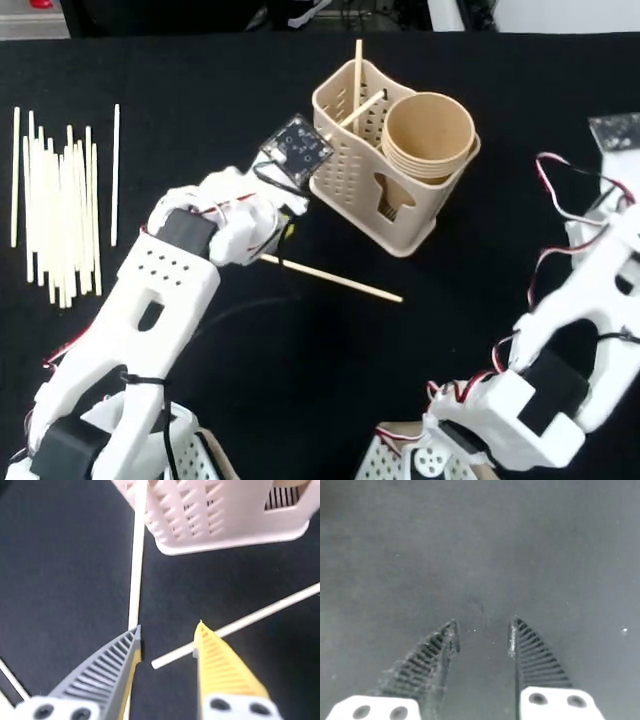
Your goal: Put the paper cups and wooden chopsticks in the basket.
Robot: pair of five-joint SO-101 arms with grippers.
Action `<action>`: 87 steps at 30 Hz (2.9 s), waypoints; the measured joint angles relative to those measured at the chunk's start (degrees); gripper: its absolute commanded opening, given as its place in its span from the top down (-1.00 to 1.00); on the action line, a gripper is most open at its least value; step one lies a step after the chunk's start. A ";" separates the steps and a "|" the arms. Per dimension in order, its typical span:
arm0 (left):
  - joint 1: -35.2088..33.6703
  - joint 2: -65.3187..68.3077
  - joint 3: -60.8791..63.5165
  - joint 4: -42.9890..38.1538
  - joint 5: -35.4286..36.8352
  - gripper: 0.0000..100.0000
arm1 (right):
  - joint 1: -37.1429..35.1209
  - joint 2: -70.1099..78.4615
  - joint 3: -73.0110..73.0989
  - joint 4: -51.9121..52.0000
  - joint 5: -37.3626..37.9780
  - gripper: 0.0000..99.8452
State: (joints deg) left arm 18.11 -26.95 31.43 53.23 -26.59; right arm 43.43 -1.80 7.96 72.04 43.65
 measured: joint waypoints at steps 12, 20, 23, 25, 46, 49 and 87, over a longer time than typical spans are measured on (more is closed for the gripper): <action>0.09 0.00 16.26 -31.91 1.76 0.83 | 1.76 0.00 19.34 -20.48 0.00 0.66; 0.09 9.05 16.79 -39.47 2.02 0.83 | 1.85 0.00 21.71 -24.00 0.00 0.66; 0.09 14.95 14.68 -39.47 2.02 0.83 | 1.85 0.00 21.71 -24.09 0.00 0.66; 0.09 16.26 13.89 -39.47 2.02 0.84 | 1.85 0.00 21.71 -24.09 0.00 0.66; -0.26 -2.81 26.20 -39.47 2.37 0.94 | 1.85 0.00 22.68 -24.09 0.00 0.66; -0.88 -5.19 28.57 -39.47 2.37 0.95 | 1.85 0.00 22.68 -24.09 0.00 0.66; -0.88 -17.41 36.92 -36.57 1.85 0.84 | 1.85 0.00 29.89 -35.60 0.00 0.66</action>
State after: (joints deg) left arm 17.23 -44.35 68.35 16.66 -24.75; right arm 45.27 -1.80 37.85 36.44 43.65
